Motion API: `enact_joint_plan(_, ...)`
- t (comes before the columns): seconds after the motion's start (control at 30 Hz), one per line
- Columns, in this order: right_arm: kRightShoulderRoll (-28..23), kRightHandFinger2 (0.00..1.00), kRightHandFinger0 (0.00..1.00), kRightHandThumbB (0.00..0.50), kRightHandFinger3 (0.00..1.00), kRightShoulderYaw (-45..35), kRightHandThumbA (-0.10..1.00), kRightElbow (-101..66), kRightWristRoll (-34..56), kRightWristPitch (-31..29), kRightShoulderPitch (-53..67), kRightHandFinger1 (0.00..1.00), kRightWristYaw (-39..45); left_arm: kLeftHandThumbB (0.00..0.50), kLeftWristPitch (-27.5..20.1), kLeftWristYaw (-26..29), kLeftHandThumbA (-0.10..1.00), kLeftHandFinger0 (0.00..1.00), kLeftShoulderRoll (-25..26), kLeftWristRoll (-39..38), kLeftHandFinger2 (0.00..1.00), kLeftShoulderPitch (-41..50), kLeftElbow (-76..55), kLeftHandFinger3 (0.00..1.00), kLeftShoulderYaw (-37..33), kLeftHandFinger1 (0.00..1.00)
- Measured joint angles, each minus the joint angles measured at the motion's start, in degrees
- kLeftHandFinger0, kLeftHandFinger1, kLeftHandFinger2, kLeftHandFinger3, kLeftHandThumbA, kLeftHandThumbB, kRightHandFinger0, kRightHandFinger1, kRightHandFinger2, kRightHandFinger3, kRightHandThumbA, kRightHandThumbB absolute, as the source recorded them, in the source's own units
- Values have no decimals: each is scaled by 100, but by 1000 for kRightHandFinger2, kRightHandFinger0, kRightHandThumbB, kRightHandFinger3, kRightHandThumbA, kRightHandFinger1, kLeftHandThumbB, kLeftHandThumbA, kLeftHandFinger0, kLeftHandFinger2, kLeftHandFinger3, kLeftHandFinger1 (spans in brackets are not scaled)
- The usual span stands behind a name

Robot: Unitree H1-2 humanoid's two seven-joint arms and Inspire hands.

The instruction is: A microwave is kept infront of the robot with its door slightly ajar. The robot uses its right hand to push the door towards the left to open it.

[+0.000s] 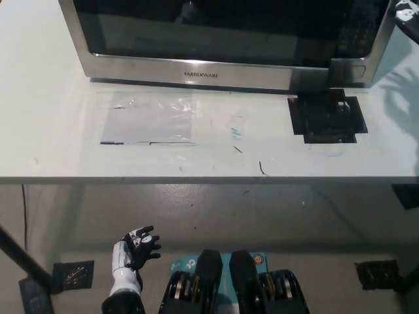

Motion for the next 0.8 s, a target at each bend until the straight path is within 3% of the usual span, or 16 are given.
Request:
enact_joint_plan(0.1,186,806,550,213,947,23,360,303,-93,-77,-64,758,-51,0,-1,-1,78,431,1,-2,427,-3,5,474,-3,429)
enact_joint_plan(0.17,296,807,548,192,999,79,335,524,-173,-130,-91,760,-83,0,-2,-1,76,442,0,-2,433,-4,7,467,-7,436)
enact_joint_plan(0.27,451,788,577,182,995,154,313,737,-287,-230,-103,766,-138,0,1,0,78,443,0,-1,434,-4,4,471,-8,438)
enact_joint_plan(0.4,607,772,548,205,949,158,347,937,-375,-357,-129,744,-211,0,5,0,89,431,5,6,439,-3,3,485,-14,431)
enact_joint_plan(0.57,653,789,565,211,897,142,302,1074,-435,-497,-172,732,-264,0,11,0,80,418,4,16,417,-3,2,466,-20,416)
enact_joint_plan(0.8,814,824,563,210,900,126,292,1335,-462,-686,-261,749,-317,0,17,0,106,416,2,28,412,-5,3,473,-42,416)
